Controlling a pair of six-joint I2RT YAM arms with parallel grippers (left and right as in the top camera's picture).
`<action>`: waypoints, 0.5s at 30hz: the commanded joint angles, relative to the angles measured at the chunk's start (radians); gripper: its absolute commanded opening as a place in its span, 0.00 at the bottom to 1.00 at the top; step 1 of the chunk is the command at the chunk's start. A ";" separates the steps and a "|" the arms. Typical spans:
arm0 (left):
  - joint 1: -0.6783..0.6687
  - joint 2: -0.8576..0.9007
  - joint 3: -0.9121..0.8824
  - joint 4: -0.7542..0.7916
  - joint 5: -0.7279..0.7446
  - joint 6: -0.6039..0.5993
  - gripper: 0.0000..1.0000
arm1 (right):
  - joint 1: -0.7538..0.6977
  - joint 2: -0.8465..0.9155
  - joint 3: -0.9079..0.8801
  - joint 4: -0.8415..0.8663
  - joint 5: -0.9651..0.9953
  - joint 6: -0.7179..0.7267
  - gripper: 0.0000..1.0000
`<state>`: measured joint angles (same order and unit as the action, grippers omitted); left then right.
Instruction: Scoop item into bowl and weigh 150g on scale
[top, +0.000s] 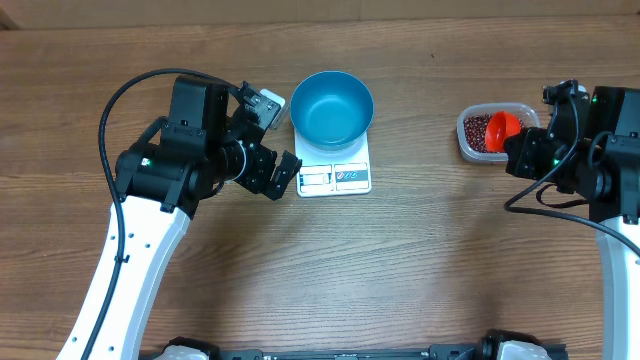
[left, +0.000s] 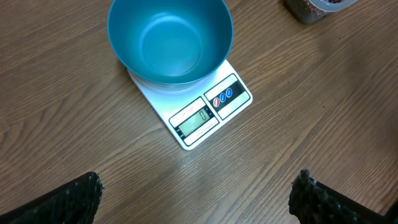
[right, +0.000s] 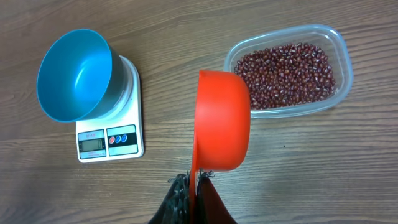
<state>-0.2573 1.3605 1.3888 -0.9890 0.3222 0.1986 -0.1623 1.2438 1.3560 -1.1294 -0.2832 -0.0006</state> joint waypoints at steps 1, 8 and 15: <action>0.002 0.007 0.014 -0.002 0.007 0.015 1.00 | -0.002 -0.007 0.035 0.000 0.006 -0.009 0.04; 0.002 0.007 0.014 -0.002 0.007 0.015 0.99 | -0.002 0.000 0.035 0.001 0.006 -0.008 0.04; 0.002 0.007 0.014 -0.002 0.007 0.015 0.99 | -0.002 0.025 0.035 0.004 0.006 -0.023 0.04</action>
<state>-0.2573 1.3605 1.3888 -0.9890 0.3222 0.1986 -0.1619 1.2591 1.3560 -1.1297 -0.2829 -0.0025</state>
